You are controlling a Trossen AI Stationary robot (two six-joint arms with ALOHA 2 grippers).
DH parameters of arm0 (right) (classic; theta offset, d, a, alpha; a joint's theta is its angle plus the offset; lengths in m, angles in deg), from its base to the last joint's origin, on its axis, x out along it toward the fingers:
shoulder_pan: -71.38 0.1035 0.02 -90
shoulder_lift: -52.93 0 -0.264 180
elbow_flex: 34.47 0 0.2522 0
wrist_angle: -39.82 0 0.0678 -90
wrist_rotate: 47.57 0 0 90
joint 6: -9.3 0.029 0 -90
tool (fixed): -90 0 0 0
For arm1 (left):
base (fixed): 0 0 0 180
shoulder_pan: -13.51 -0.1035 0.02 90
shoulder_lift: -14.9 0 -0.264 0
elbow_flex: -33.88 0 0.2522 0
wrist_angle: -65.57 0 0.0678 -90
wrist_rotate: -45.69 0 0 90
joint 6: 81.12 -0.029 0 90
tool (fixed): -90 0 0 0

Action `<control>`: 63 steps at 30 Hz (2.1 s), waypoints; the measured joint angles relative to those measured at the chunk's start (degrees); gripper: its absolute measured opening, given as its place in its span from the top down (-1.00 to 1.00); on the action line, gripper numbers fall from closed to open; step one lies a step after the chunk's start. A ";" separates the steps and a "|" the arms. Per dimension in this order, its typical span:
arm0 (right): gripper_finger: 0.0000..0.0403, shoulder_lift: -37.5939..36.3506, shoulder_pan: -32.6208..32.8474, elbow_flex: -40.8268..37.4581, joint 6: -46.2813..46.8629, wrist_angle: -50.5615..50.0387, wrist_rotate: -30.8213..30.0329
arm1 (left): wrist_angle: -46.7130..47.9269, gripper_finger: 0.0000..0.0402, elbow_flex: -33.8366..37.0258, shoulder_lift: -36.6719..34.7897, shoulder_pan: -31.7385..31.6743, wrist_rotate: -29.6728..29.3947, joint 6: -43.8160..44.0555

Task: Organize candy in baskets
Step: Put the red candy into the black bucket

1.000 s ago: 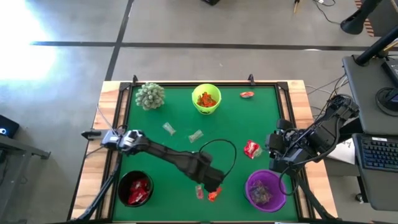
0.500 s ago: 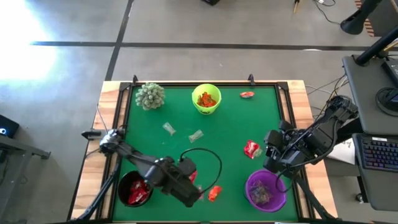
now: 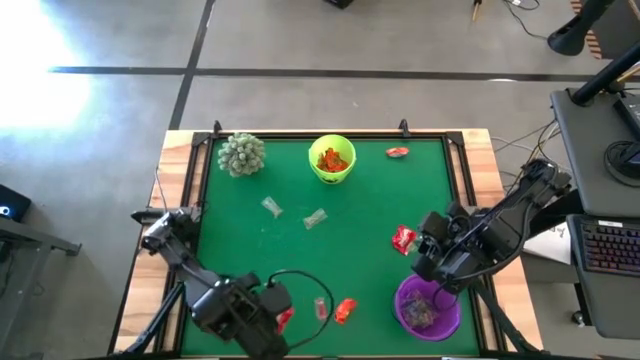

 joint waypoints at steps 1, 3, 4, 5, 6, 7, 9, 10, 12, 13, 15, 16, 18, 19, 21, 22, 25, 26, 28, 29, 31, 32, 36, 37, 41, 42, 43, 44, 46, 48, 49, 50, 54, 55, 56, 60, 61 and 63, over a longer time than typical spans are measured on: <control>0.27 0.35 0.00 0.00 0.75 0.04 0.00 | -0.04 1.00 0.76 -0.29 0.60 1.00 0.27; 0.27 0.94 0.00 0.00 1.61 0.16 0.01 | 0.01 1.00 2.75 -1.33 1.57 2.54 1.97; 0.28 1.23 0.00 0.00 1.90 0.21 0.00 | 0.00 1.00 3.98 -2.01 2.17 2.77 3.03; 0.27 1.46 0.00 0.00 1.91 0.22 0.01 | -0.01 1.00 5.48 -2.79 2.65 2.78 4.34; 0.27 1.73 0.00 0.00 1.89 0.34 0.00 | 0.00 1.00 7.20 -3.63 3.15 2.98 5.96; 0.27 1.98 0.00 0.00 1.89 0.40 0.00 | 0.03 1.00 9.04 -4.45 3.54 3.23 7.77; 0.27 2.33 0.00 0.00 1.85 0.40 0.00 | 0.02 1.00 13.07 -6.23 4.32 4.88 11.69; 0.27 2.36 0.00 0.00 1.44 0.40 0.02 | 0.03 1.00 15.25 -7.29 4.67 6.11 13.67; 0.28 2.36 0.00 0.00 1.35 0.38 0.02 | 0.06 1.00 19.18 -9.20 5.41 9.72 17.65; 0.27 2.32 0.00 0.00 1.30 0.38 0.01 | 0.07 1.00 20.98 -9.96 5.82 11.76 19.04; 0.28 2.27 0.00 0.00 1.28 0.38 0.02 | 0.02 1.00 24.23 -11.06 6.76 13.59 21.39; 0.27 2.27 0.00 0.00 1.28 0.38 0.02 | 0.08 1.00 25.58 -11.49 7.10 13.69 22.46; 0.27 2.23 0.00 0.00 0.66 0.38 0.04 | 0.00 1.00 27.81 -12.62 7.54 13.82 24.39; 0.27 2.23 0.00 0.00 0.12 0.35 0.09 | 0.11 1.00 28.86 -13.09 7.60 13.96 25.08; 0.27 2.21 0.00 0.00 -0.85 0.38 0.72 | 0.01 1.00 30.58 -13.40 7.63 14.68 25.48; 0.27 2.21 0.00 0.00 -1.06 0.36 0.99 | 0.00 1.00 31.56 -13.42 7.63 14.78 25.48; 0.27 2.21 0.00 0.00 -1.21 0.34 1.09 | 0.04 1.00 34.02 -13.60 7.63 14.94 25.50; 0.27 2.21 0.00 0.00 -1.69 0.36 1.09 | 0.04 1.00 34.63 -13.67 7.63 15.10 25.50; 0.28 2.21 0.00 0.00 -2.57 0.35 1.09 | 0.00 1.00 36.02 -13.70 7.63 15.26 25.68; 0.27 2.21 0.00 0.00 -3.15 0.36 1.09 | 0.03 1.00 36.81 -13.68 7.63 15.32 26.03; 0.28 2.21 0.00 0.00 -3.70 0.36 1.10 | 0.01 1.00 38.01 -13.68 7.63 15.36 26.50; 0.27 2.21 0.00 0.00 -3.86 0.34 1.10 | 0.03 1.00 38.67 -13.68 7.63 15.37 26.57; 0.27 2.18 0.00 0.00 -4.19 0.34 1.09 | 0.02 0.98 41.87 -13.68 7.63 15.47 26.57; 0.27 2.16 0.00 0.00 -4.23 0.34 1.11 | 0.02 0.95 42.56 -13.68 7.63 15.70 26.59; 0.27 2.16 0.00 0.00 -4.28 0.32 1.11 | 0.03 0.77 44.55 -13.68 7.50 18.60 26.55; 0.27 2.16 0.00 0.00 -4.33 0.32 1.11 | 0.05 0.71 44.73 -13.68 7.52 18.75 26.55; 0.27 2.16 0.00 0.00 -4.34 0.33 1.11 | 0.00 0.65 44.79 -13.68 7.52 18.75 26.55; 0.27 2.16 0.00 0.00 -4.46 0.32 1.11 | 0.02 0.59 44.79 -13.68 7.52 18.77 26.57; 0.27 2.16 0.00 0.00 -5.00 0.32 1.11 | 0.01 0.47 44.57 -13.69 7.52 18.74 26.55; 0.27 2.16 0.00 0.00 -5.36 0.32 1.11 | 0.01 0.37 44.17 -13.70 7.52 18.53 26.55; 0.27 2.16 0.00 0.00 -5.57 0.32 1.11 | 0.02 0.33 44.09 -13.71 7.52 18.17 26.55; 0.27 2.16 0.00 0.00 -5.65 0.32 1.11 | 0.02 0.30 44.04 -13.72 7.52 17.83 26.55; 0.27 2.14 0.00 0.00 -5.75 0.32 1.11 | 0.02 0.23 44.00 -13.74 7.52 17.75 26.55; 0.28 2.14 0.00 0.00 -5.77 0.32 1.11 | 0.02 0.22 44.00 -13.76 7.52 17.74 26.55; 0.27 2.14 0.00 0.00 -5.80 0.32 1.11 | 0.02 0.22 44.00 -13.90 7.52 17.70 26.55; 0.27 2.14 -0.09 0.00 -5.82 0.32 1.11 | 0.01 0.22 43.98 -15.43 7.52 16.80 26.56; 0.27 2.14 -0.11 0.00 -5.82 0.33 1.09 | 0.00 0.22 43.98 -16.09 7.52 15.84 26.68; 0.27 2.14 -0.45 0.00 -5.78 0.33 1.09 | 0.00 0.22 43.98 -17.91 7.52 13.14 27.82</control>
